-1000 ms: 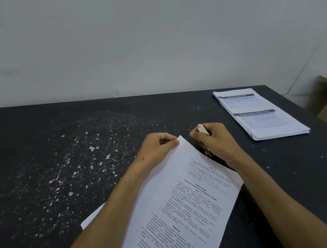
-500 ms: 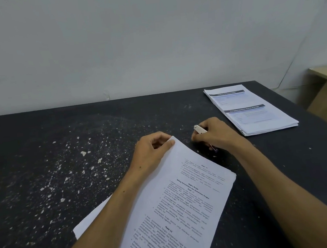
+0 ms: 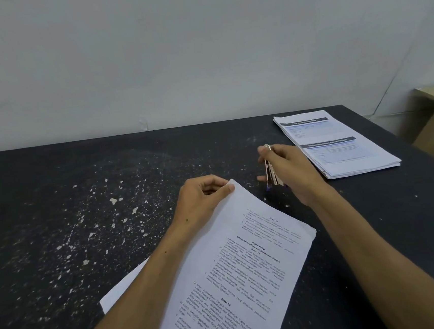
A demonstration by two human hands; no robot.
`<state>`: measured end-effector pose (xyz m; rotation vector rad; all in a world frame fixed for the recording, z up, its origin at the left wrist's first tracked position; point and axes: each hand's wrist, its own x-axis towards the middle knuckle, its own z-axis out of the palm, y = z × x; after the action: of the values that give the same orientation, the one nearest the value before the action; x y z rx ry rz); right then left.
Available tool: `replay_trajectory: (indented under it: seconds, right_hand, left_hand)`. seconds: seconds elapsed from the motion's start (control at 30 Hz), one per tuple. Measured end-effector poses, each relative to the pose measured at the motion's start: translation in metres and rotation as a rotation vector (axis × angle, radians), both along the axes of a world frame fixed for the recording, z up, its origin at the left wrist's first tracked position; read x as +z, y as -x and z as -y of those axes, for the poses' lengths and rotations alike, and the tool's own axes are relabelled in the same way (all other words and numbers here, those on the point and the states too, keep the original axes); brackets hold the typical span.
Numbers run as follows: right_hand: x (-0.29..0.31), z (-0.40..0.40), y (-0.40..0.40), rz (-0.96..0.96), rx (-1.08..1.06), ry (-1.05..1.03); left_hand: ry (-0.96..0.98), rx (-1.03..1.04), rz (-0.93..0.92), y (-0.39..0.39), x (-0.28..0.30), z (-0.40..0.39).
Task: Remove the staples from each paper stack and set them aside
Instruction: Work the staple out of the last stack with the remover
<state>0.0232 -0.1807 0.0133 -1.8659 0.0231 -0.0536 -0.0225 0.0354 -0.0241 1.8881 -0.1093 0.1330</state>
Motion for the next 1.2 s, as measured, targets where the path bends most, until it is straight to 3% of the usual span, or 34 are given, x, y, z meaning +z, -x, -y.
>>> replay_trajectory:
  seconds: [0.17, 0.27, 0.5, 0.9, 1.03, 1.2]
  right_hand:
    - [0.008, -0.016, 0.005, 0.298, -0.094, 0.407]
    - [-0.001, -0.023, 0.001, 0.352, -0.184, 0.389]
    - [-0.012, -0.045, -0.003, 0.256, -0.284, 0.206]
    - [-0.017, -0.066, 0.002, 0.195, -0.288, 0.137]
    - [-0.017, -0.068, 0.004, 0.248, -0.277, 0.182]
    - [-0.014, -0.071, 0.01, 0.375, -0.335, 0.458]
  left_hand:
    - [0.0, -0.054, 0.009, 0.001, 0.0, -0.001]
    - [-0.026, -0.074, 0.013, 0.001, 0.001, 0.0]
    - [-0.041, -0.032, -0.018, 0.0, 0.001, 0.0]
    - [-0.084, -0.005, -0.041, 0.0, 0.003, -0.002]
    - [-0.104, 0.039, -0.048, 0.0, 0.003, 0.0]
    - [-0.122, 0.06, -0.065, 0.0, 0.004, 0.001]
